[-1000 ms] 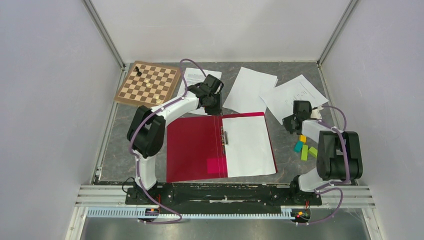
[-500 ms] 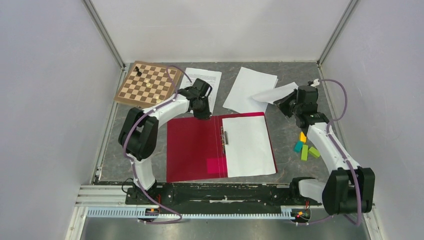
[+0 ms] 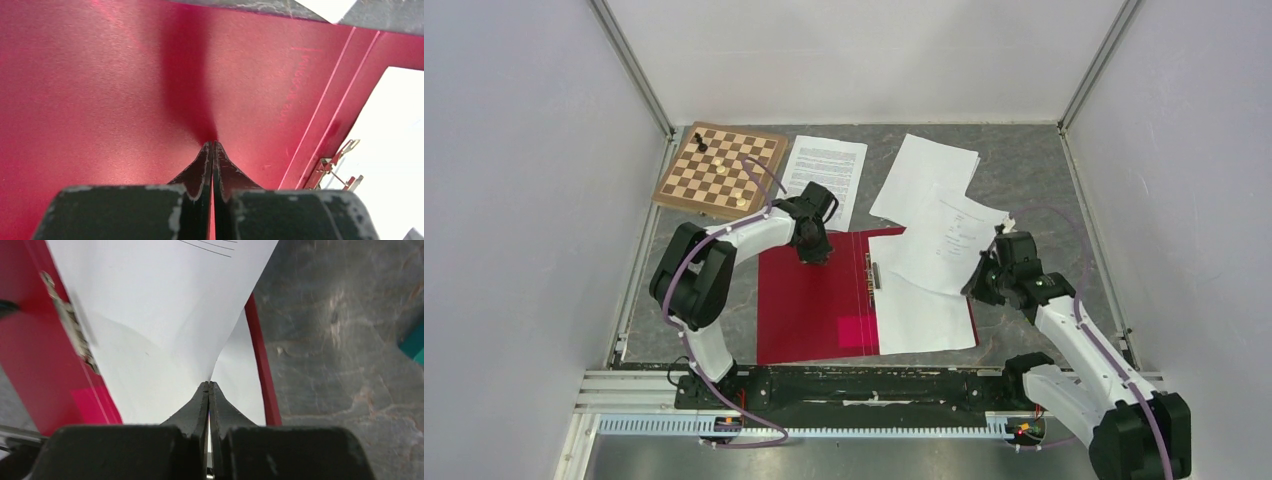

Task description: Put the files into the folder

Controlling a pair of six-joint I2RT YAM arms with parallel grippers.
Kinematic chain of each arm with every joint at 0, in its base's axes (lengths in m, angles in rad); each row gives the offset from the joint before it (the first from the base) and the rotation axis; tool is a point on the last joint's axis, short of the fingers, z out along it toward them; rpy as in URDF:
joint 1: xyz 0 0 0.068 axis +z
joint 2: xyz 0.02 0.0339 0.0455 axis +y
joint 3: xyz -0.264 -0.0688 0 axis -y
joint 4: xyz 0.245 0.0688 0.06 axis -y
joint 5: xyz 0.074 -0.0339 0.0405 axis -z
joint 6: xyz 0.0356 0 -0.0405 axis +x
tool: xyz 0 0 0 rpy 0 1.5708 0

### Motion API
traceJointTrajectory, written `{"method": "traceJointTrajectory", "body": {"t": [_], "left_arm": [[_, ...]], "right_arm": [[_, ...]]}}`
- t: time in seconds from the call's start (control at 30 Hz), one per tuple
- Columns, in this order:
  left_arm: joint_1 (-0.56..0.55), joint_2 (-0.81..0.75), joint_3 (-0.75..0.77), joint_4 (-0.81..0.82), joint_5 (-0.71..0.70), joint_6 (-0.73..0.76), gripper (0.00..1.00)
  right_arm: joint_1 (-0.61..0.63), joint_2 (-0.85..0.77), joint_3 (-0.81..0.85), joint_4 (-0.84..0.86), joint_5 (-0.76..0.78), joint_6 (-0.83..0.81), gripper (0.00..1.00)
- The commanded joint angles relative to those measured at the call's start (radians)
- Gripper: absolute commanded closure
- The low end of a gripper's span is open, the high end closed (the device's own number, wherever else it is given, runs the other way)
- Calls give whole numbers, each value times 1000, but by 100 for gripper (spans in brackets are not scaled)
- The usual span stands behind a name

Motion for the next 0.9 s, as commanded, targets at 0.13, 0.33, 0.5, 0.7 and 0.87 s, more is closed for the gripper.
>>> {"method": "traceJointTrajectory", "body": {"t": [0.13,0.33,0.5,0.7,0.87], "left_arm": [[1,29,47,-57,-168,-91,98],[3,101,128,-108,-252,-37,98],[8,140,175,-118,-265,-13,98],[7,162,213,-129,-280,15,98],[7,186,241,-134,-285,46,98]], "right_arm": [[104,-72,-39,-175,114,-91,100],[209,-54,1,-233,148,-122,100],[338,-19,22,-267,191,-123,100],[429,-10,72,-345,274,-138,100],[524,-7,108,-362,275,-143,100]]}}
